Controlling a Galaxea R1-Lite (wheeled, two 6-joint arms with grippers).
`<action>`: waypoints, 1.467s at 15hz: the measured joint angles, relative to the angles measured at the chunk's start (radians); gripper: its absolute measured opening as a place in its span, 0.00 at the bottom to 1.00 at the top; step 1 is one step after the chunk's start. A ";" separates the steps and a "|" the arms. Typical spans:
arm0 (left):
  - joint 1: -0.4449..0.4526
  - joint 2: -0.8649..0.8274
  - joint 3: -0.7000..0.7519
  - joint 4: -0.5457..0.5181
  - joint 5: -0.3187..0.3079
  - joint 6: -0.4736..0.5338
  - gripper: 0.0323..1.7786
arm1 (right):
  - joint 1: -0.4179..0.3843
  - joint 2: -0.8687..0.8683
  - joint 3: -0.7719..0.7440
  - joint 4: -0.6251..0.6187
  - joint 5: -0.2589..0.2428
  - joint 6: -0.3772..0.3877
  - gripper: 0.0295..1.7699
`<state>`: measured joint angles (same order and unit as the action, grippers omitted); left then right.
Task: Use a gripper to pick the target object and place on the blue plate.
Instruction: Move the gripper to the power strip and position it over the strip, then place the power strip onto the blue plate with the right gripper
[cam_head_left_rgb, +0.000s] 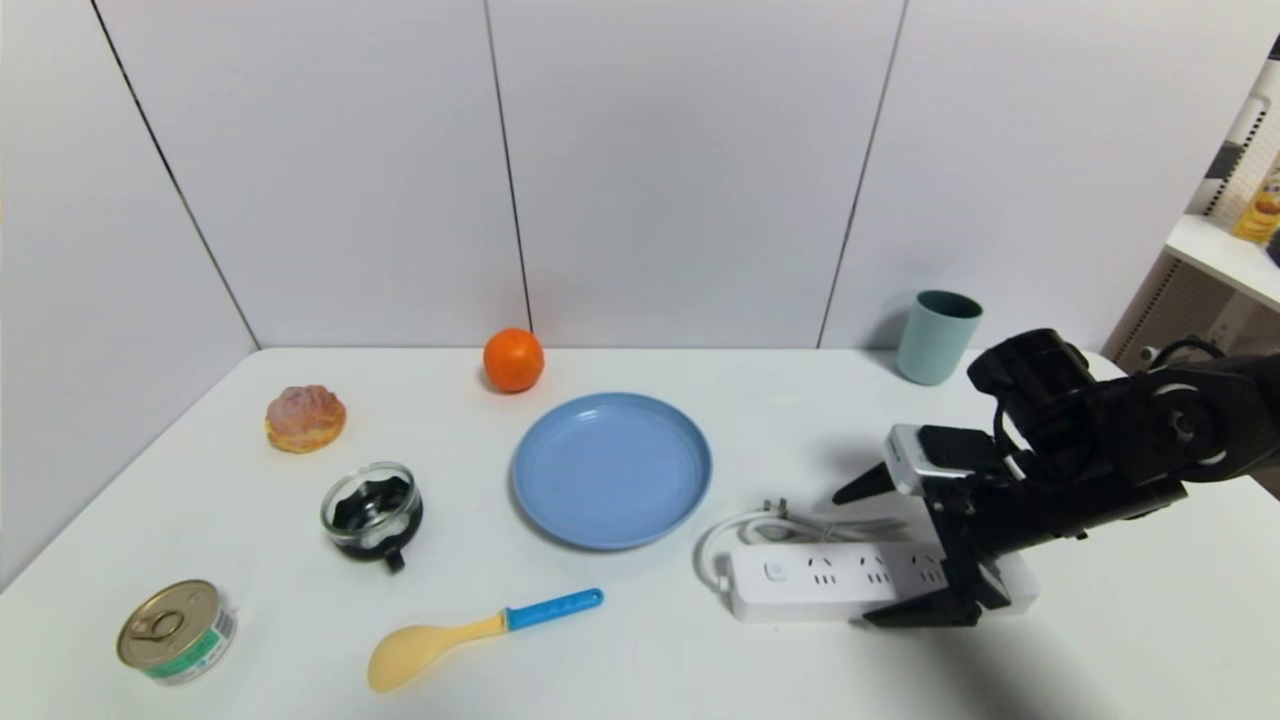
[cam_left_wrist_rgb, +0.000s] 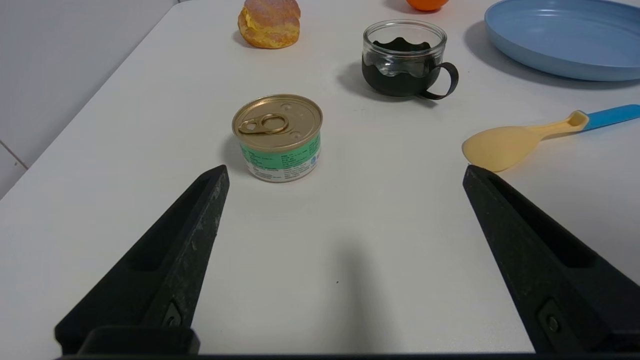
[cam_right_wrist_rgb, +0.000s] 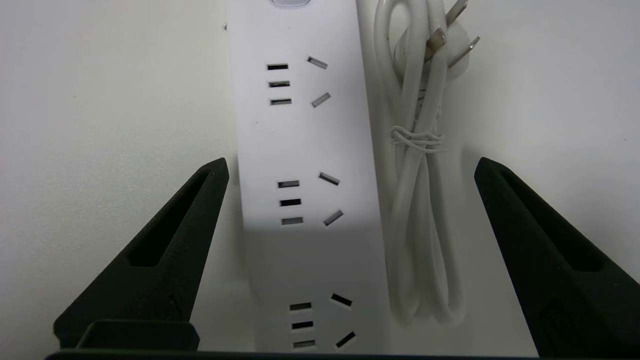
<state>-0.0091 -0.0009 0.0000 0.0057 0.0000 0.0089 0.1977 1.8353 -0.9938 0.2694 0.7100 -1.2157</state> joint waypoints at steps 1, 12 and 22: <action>0.000 0.000 0.000 0.000 0.000 0.000 0.95 | 0.000 0.008 -0.009 0.000 -0.001 0.000 0.96; 0.000 0.000 0.000 0.000 0.000 0.000 0.95 | 0.000 0.036 -0.012 0.010 -0.014 -0.003 0.76; 0.000 0.000 0.000 0.000 0.000 0.000 0.95 | 0.002 0.020 -0.021 0.011 -0.039 0.005 0.54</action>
<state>-0.0091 -0.0009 0.0000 0.0062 0.0000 0.0091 0.2000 1.8555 -1.0151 0.2804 0.6715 -1.2104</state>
